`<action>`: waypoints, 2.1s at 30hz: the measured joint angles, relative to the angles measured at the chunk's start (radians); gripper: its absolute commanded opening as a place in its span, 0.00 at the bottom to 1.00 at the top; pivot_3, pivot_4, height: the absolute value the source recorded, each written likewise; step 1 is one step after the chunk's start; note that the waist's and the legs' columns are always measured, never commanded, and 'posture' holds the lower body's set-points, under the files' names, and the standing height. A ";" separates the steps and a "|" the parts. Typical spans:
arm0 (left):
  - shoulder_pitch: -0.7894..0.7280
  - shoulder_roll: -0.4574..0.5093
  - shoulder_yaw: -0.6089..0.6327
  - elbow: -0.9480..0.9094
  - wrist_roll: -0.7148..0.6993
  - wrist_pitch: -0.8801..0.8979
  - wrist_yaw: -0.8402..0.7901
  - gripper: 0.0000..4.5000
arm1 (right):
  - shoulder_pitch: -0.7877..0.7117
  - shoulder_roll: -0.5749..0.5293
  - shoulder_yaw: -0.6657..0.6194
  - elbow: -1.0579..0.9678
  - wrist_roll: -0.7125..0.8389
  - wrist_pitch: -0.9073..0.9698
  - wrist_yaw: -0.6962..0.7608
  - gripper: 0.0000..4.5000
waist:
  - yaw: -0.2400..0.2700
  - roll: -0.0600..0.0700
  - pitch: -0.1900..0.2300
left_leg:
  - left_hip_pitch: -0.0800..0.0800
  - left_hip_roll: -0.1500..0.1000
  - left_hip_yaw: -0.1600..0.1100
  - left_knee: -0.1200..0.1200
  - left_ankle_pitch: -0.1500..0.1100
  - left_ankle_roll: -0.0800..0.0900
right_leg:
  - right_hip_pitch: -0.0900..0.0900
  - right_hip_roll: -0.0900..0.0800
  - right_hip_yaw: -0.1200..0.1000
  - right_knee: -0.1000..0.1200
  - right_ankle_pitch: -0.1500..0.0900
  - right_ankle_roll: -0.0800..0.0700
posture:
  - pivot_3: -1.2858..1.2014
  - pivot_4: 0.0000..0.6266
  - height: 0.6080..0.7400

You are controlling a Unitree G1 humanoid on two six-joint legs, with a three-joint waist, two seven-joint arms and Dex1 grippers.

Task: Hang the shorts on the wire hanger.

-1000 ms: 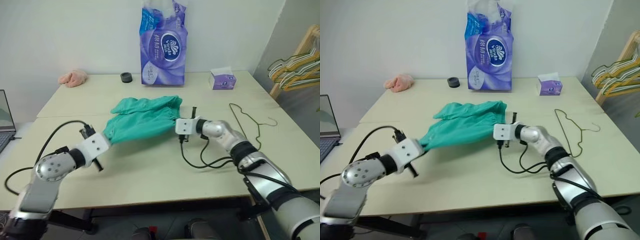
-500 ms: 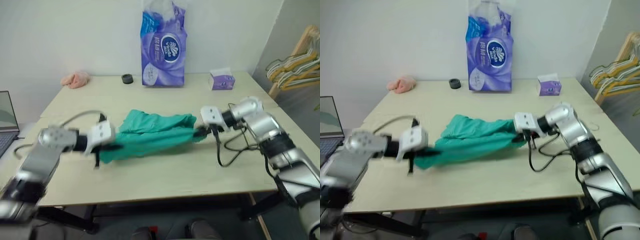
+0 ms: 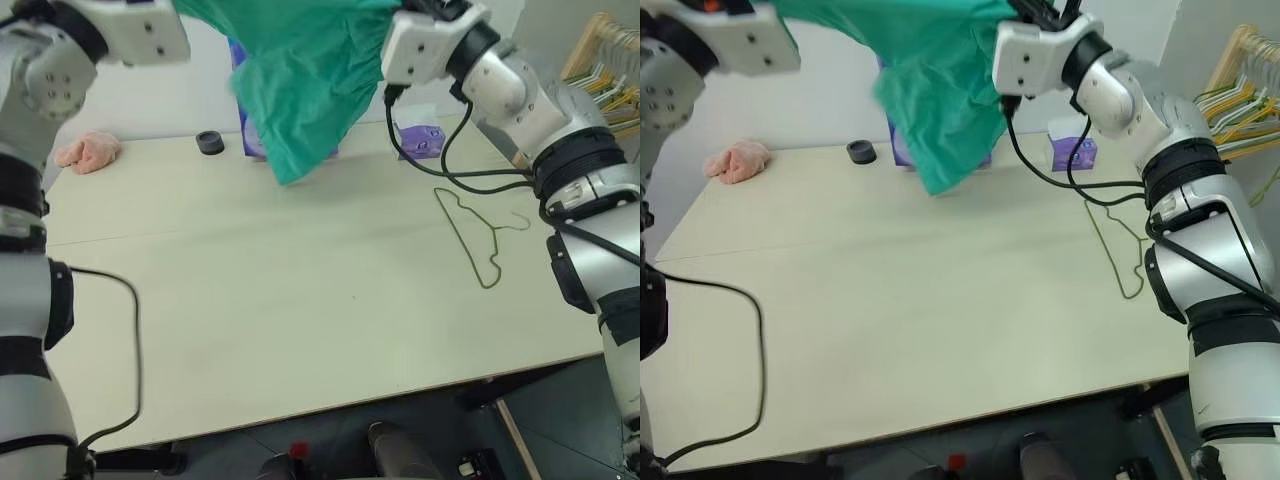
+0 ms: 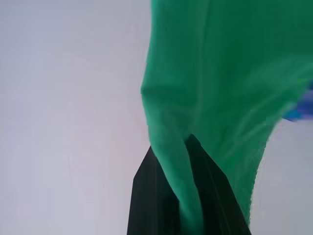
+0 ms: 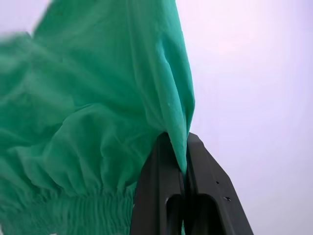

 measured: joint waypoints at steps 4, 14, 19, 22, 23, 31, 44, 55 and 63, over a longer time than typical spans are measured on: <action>0.533 0.027 0.037 -0.329 -0.233 0.114 -0.311 0.00 | 0.266 0.038 0.048 -0.008 0.016 -0.122 0.196 0.01 | -0.010 -0.001 0.001 | 0.038 0.001 -0.001 0.001 -0.003 0.013 | 0.040 0.003 -0.001 -0.002 0.000 -0.001 | 0.47 0.01 1.00; 1.253 0.229 0.282 -1.108 -0.748 0.722 -0.808 0.00 | 0.643 -0.034 0.066 -0.332 0.294 -0.149 0.847 0.01 | 0.019 -0.002 0.007 | 0.051 0.003 -0.012 0.002 -0.006 0.017 | 0.058 0.006 -0.010 -0.006 0.000 -0.002 | 0.47 0.01 1.00; 1.408 0.247 0.326 -1.219 -0.790 0.789 -0.881 0.00 | 0.805 -0.111 0.083 -0.576 0.440 -0.041 1.091 0.01 | 0.052 -0.001 0.006 | 0.058 0.004 -0.013 0.002 -0.008 0.019 | 0.068 0.007 -0.011 -0.013 -0.002 -0.005 | 0.47 0.00 1.00; 1.448 0.239 0.343 -1.273 -0.811 0.838 -0.892 0.00 | 0.872 -0.158 0.084 -0.695 0.495 0.047 1.185 0.01 | 0.070 -0.001 0.006 | 0.058 0.004 -0.012 0.002 -0.008 0.019 | 0.068 0.007 -0.010 -0.013 -0.002 -0.006 | 0.47 0.00 1.00; 1.457 0.236 0.349 -1.288 -0.816 0.852 -0.893 0.00 | 0.879 -0.170 0.083 -0.721 0.507 0.071 1.204 0.01 | 0.073 -0.001 0.006 | 0.058 0.004 -0.012 0.002 -0.008 0.019 | 0.068 0.007 -0.010 -0.013 -0.002 -0.007 | 0.47 0.00 1.00; 1.511 0.198 0.357 -1.352 -0.827 0.929 -0.893 0.04 | 0.933 -0.208 0.066 -0.852 0.549 0.211 1.303 0.05 | 0.083 -0.002 0.006 | 0.058 0.004 -0.012 0.002 -0.008 0.019 | 0.068 0.007 -0.010 -0.014 -0.002 -0.007 | 0.46 0.00 1.00; 1.614 0.178 0.417 -1.448 -0.916 1.007 -0.982 0.88 | 1.008 -0.320 0.024 -1.133 0.707 0.513 1.521 1.00 | 0.097 -0.002 0.006 | 0.058 0.005 -0.012 0.002 -0.008 0.019 | 0.068 0.007 -0.010 -0.014 -0.003 -0.007 | 0.46 0.00 1.00; 1.314 -0.046 0.541 -1.449 -1.189 1.223 -0.836 0.99 | 0.967 -0.229 -0.251 -1.204 0.996 1.051 1.361 1.00 | 0.103 -0.003 0.005 | 0.058 0.004 -0.013 0.004 -0.008 0.018 | 0.068 0.008 -0.012 -0.014 -0.002 -0.007 | 0.46 0.00 1.00; 1.120 -0.194 0.503 -1.378 -1.172 1.274 -0.643 0.99 | 0.931 -0.122 -0.485 -0.908 0.941 1.105 0.979 1.00 | 0.096 -0.004 0.004 | 0.056 0.003 -0.010 0.003 -0.008 0.018 | 0.066 0.007 -0.008 -0.014 -0.001 -0.008 | 0.45 0.00 1.00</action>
